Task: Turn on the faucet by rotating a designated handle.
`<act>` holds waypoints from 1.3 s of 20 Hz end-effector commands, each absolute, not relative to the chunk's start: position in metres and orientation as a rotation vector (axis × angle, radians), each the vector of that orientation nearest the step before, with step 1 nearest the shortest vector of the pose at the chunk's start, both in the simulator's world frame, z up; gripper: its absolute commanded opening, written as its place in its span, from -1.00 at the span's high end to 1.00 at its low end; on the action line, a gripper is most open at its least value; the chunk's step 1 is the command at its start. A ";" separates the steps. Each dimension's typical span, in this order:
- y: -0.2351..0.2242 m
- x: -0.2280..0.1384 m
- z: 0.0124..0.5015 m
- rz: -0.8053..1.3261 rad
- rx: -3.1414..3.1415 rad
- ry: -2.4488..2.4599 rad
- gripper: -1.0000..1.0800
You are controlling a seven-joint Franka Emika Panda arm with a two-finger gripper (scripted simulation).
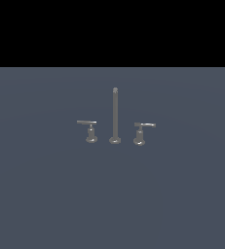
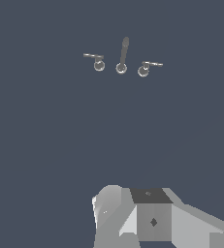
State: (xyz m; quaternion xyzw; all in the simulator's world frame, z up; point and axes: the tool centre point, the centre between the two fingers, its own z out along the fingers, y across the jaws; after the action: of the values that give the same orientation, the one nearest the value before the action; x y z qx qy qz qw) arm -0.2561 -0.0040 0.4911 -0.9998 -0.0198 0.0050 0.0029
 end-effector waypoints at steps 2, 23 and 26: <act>-0.004 -0.256 0.491 0.016 -3.135 -0.061 1.00; 0.047 -0.230 0.432 0.016 -3.118 0.332 1.00; 0.059 -0.222 0.417 0.015 -3.106 0.430 1.00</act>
State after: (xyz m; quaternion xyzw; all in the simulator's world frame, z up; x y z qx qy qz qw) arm -0.2261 0.0531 0.4244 -0.9927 0.1207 0.0050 0.0030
